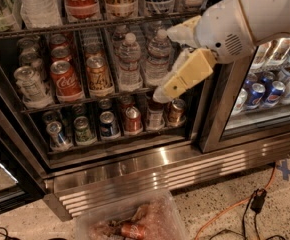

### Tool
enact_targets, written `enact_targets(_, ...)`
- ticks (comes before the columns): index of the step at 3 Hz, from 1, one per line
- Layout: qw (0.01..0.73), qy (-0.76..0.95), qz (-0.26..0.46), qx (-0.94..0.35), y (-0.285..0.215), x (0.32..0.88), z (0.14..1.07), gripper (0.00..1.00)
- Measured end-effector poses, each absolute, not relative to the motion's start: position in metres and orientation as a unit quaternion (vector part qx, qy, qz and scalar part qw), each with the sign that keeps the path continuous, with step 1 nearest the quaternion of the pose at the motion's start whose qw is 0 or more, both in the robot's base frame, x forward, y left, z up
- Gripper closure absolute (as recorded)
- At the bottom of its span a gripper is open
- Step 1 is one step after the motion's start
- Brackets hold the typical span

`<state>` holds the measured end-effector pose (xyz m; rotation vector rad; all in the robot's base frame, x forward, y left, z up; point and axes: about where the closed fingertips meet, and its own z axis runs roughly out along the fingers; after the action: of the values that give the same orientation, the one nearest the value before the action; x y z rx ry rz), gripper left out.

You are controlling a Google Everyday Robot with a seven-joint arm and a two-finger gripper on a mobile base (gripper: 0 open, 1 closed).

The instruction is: Pick green can from top shelf of fridge

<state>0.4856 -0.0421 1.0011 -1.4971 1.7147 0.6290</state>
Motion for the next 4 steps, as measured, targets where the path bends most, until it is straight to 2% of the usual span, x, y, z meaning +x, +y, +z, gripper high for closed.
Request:
enact_targets(1, 0.42, 0.621, 0.298, -0.591, 0.006, 0.484, 1.032, 0.0)
enact_targets(3, 0.435, 0.629, 0.298, -0.572, 0.017, 0.498, 1.033, 0.0)
enact_targets(4, 0.47, 0.609, 0.314, -0.556, 0.057, 0.523, 1.039, 0.0)
